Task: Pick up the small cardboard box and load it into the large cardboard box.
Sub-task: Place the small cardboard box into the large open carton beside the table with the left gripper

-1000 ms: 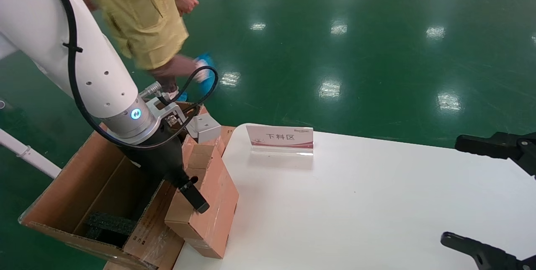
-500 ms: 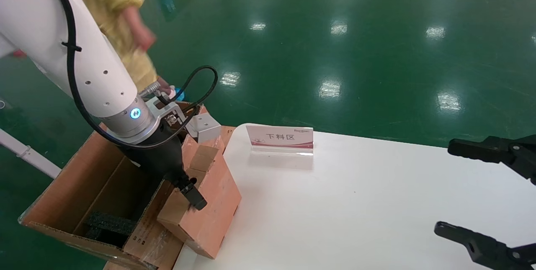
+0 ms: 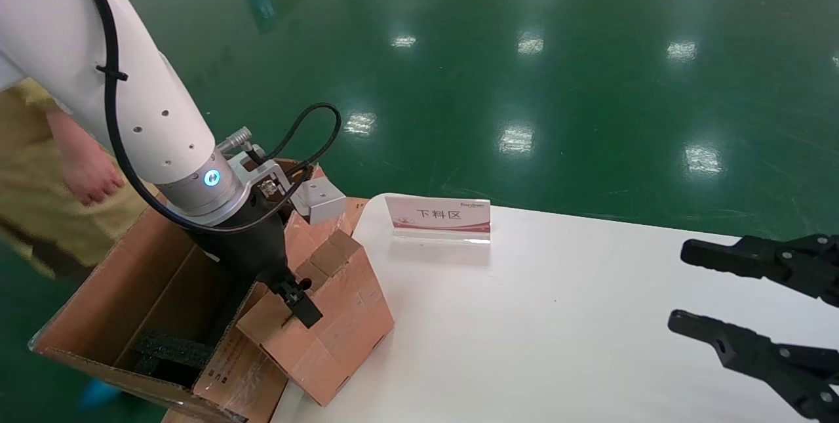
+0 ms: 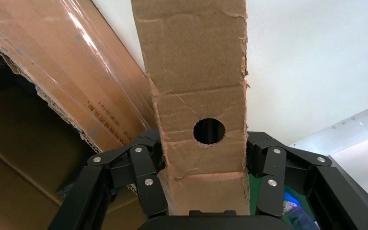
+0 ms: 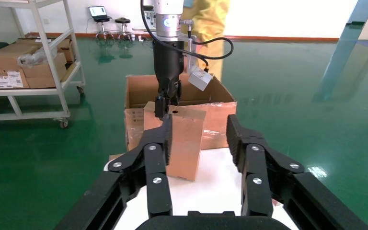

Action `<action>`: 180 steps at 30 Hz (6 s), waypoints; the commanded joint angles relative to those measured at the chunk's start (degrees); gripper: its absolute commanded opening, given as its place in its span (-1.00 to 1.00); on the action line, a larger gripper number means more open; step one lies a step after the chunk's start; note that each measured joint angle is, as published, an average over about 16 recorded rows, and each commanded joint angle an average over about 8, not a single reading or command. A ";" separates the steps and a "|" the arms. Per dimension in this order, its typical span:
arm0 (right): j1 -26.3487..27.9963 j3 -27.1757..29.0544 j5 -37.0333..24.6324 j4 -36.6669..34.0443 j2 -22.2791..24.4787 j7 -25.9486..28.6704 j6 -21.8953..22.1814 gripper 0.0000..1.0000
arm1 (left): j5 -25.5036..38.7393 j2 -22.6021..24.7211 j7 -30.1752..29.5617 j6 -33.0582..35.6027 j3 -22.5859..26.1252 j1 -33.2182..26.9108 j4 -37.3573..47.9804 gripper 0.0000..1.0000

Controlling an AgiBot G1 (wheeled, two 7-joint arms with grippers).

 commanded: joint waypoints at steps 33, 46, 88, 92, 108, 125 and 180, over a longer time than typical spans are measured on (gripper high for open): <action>0.05 -0.11 0.06 -0.05 0.03 -0.06 0.01 1.00 | 1.30 -6.67 23.53 1.10 -10.04 -21.14 21.67 -1.00; 0.06 -0.16 0.09 -0.05 0.05 -0.09 0.03 1.00 | 3.60 -3.90 33.79 7.69 0.03 -26.14 36.11 -1.00; 0.09 -0.29 0.19 -0.05 0.10 -0.16 0.09 1.00 | -6.26 -4.01 24.89 -1.08 22.81 -11.22 41.80 -1.00; 0.09 -0.31 0.20 -0.05 0.11 -0.16 0.10 1.00 | -5.46 -4.16 24.09 -1.99 23.27 -10.63 41.63 -1.00; 0.10 -0.36 0.23 -0.05 0.13 -0.19 0.12 1.00 | -2.92 -5.14 19.38 -7.26 24.29 -9.34 38.85 -1.00; 0.11 -0.41 0.27 -0.05 0.15 -0.21 0.14 1.00 | -1.36 -5.51 15.07 -12.33 25.03 -6.35 36.42 -1.00; 0.12 -0.51 0.35 -0.07 0.20 -0.27 0.20 1.00 | 0.10 -2.47 9.60 -15.05 27.01 2.39 39.28 1.00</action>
